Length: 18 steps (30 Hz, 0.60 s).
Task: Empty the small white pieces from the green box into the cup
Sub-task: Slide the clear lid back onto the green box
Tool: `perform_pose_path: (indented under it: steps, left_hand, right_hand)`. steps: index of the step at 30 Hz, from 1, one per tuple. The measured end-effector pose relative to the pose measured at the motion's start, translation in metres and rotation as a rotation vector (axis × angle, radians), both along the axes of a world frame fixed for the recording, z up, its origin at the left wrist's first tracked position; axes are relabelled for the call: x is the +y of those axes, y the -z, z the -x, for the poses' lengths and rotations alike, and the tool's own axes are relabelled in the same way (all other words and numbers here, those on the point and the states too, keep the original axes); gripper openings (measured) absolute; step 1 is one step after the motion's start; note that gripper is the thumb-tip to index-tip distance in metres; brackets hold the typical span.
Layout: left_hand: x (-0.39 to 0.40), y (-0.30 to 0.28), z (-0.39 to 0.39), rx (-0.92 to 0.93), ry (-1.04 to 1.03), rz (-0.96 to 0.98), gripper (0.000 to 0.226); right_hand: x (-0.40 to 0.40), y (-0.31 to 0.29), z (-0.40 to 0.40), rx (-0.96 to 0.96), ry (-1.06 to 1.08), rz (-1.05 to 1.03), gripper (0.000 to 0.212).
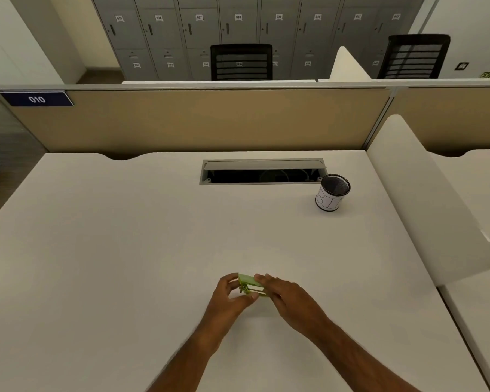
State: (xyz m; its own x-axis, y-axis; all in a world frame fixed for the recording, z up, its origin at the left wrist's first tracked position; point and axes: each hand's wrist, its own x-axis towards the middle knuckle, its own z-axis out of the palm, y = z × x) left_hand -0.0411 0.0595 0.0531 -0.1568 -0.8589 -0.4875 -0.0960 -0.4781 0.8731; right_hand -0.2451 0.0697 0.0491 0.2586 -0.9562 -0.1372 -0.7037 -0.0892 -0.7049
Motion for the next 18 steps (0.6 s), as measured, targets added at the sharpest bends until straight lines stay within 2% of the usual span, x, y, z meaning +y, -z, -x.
perform_pose_path:
  steps: [4,8,11,18]
  left_hand:
    - [-0.004,0.004,-0.006,-0.082,0.166,0.154,0.072]
    - [-0.009,0.004,-0.008,-0.231,0.208,0.362,0.056]
    - [-0.013,0.002,-0.011,-0.195,0.217,0.411,0.043]
    - [-0.012,-0.003,-0.010,-0.122,0.179,0.373,0.045]
  right_hand:
    - [-0.001,0.000,0.007,-0.099,0.076,-0.085,0.040]
    - [-0.002,-0.002,0.012,-0.179,0.060,-0.170,0.036]
    - [-0.003,-0.006,0.015,-0.264,0.063,-0.198,0.034]
    - [-0.013,-0.015,0.017,-0.300,0.069,-0.220,0.029]
